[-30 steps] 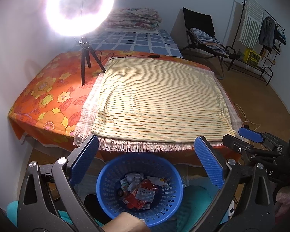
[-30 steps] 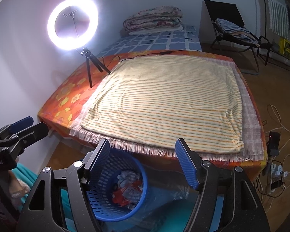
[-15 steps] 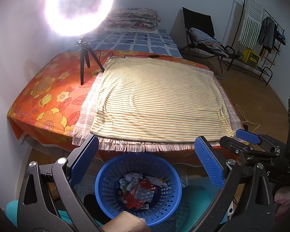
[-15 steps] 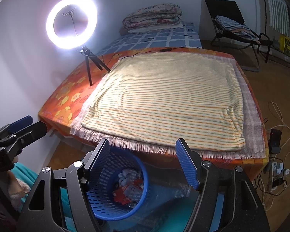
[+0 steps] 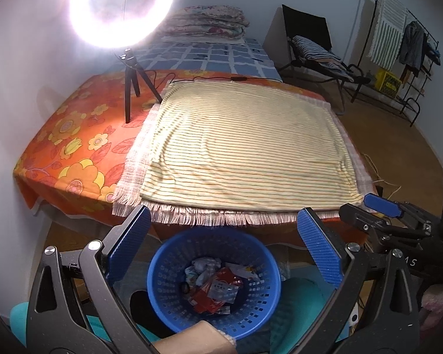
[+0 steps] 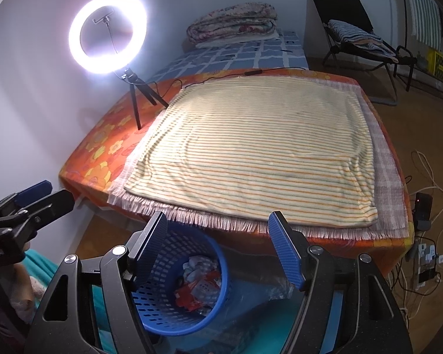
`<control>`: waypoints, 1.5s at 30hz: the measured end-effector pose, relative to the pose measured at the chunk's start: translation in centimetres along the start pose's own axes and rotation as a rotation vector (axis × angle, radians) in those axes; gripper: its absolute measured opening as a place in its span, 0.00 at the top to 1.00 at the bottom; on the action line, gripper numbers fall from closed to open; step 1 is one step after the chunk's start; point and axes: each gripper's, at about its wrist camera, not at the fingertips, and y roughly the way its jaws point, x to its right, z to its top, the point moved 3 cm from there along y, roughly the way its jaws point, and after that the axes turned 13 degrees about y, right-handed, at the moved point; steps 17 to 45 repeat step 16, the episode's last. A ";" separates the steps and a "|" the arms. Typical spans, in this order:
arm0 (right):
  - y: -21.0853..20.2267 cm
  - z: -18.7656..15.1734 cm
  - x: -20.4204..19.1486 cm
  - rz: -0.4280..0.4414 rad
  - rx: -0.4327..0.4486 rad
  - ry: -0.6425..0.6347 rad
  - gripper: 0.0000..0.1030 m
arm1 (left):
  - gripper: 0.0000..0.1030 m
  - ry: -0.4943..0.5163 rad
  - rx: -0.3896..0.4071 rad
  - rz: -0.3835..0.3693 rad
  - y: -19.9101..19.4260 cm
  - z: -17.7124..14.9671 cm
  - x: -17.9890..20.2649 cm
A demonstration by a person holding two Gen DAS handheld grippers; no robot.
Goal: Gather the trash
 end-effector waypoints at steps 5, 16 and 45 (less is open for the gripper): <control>0.2 0.0 0.0 -0.001 -0.003 0.004 0.31 | 0.02 -0.002 -0.004 0.004 0.3 -0.1 -0.2; 0.9 0.0 0.1 -0.009 -0.020 0.011 0.31 | 0.02 0.022 0.012 0.038 0.6 0.2 -0.2; 0.9 0.0 0.1 -0.009 -0.020 0.011 0.31 | 0.02 0.022 0.012 0.038 0.6 0.2 -0.2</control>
